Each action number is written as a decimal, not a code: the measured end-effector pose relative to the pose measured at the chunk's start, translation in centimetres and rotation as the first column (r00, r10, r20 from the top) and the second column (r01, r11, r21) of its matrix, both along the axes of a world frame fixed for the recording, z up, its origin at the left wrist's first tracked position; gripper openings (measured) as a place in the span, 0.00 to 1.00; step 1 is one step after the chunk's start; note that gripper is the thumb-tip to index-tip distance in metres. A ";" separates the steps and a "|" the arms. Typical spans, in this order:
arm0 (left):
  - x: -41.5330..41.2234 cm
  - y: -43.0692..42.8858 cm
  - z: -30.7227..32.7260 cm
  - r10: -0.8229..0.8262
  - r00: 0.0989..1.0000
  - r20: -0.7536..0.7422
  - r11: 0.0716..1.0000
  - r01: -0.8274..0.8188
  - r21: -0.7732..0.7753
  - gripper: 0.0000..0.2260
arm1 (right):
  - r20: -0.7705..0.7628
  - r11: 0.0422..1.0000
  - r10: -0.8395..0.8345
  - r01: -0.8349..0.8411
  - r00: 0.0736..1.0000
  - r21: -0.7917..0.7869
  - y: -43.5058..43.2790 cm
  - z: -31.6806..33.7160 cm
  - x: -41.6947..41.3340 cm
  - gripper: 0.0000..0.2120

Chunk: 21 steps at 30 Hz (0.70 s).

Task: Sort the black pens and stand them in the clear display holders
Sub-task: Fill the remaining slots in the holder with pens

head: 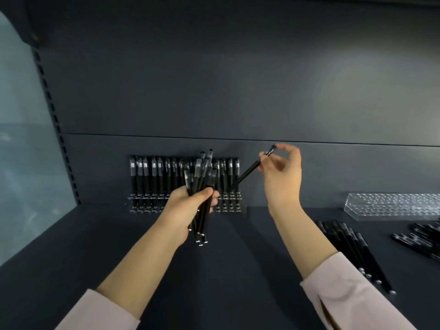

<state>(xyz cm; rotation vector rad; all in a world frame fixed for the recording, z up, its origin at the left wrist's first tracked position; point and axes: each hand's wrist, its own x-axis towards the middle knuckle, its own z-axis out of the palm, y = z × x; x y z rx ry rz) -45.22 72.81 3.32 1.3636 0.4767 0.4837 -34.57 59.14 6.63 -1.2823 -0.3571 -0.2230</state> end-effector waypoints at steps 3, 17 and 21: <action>-1.0 2.7 -0.6 0.006 1.000 0.012 1.000 -0.006 -0.030 0.06 | 0.129 0.993 -0.102 0.109 0.986 -0.044 2.8 0.1 -0.5 0.12; -1.4 3.7 -1.5 -0.030 0.995 0.093 0.986 0.045 -0.162 0.06 | 0.513 0.847 -0.054 0.312 0.857 -0.431 5.4 -3.5 0.6 0.14; -1.5 3.2 -1.6 -0.058 0.993 0.105 0.980 0.076 -0.182 0.07 | 0.603 0.708 0.025 0.412 0.797 -0.573 5.6 -4.8 2.0 0.18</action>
